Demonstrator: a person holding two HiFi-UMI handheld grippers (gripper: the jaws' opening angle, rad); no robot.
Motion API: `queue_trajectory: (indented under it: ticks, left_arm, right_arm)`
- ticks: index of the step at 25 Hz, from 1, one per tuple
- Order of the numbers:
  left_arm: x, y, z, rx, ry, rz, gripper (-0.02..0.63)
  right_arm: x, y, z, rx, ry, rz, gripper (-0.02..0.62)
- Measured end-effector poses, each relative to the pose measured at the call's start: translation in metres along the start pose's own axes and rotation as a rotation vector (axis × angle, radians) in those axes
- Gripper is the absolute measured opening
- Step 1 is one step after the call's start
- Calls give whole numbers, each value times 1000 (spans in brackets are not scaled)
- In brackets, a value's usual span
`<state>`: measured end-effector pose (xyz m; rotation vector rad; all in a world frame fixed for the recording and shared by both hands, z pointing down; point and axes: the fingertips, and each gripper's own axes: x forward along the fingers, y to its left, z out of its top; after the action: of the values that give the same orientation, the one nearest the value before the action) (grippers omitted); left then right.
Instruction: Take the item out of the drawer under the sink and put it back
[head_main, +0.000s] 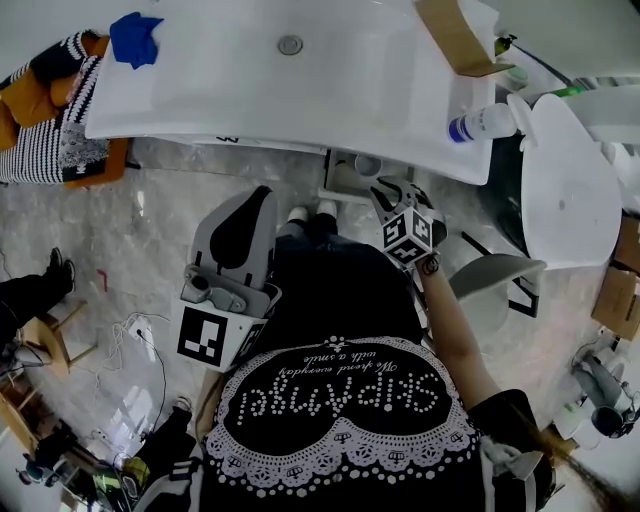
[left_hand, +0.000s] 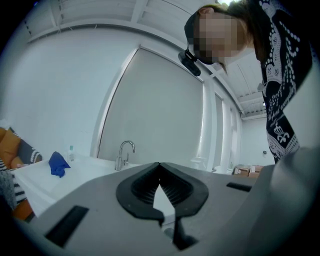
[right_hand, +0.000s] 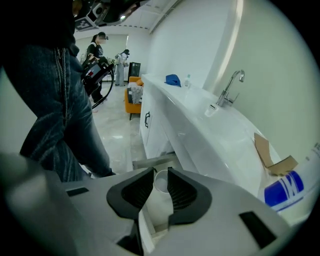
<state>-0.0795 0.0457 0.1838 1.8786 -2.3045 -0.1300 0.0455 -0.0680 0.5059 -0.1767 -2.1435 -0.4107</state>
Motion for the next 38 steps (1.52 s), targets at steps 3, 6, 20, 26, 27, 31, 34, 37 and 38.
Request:
queue_trajectory:
  ticks: [3,6,20,26,27,31,34,37,38]
  left_arm:
    - [1,1,1,4,1,12,5]
    - [2,4,2,6,-2,28,5]
    - [7,1,-9,-31,51,89,5]
    - [8,-2,-13,-35,52,88,5]
    - [8,-2,-14,-38,57,89,5]
    - [7,-1,-15,-36,62,90,5]
    - [6,3,-18,-51,83,108,5]
    - [3,6,-20,-51,84,113,5]
    - [2,8,-22,-59,101,122,5]
  right_arm:
    - [7,3,-5,-20,17,18,81]
    - [16,4,-13,-32,44,36,81]
    - [47,6,-41,-100,142,102,82]
    - [59,9,-47,-134,168,110,83]
    - [62,9,-48,-141,171,110,82]
    - [73,13,-52,-167,186,129,81]
    - [82,15,-56,-174,202,144,81]
    - [89,14,-59,-180,215,149,81]
    - [91,15,-60,-183,219,153,81]
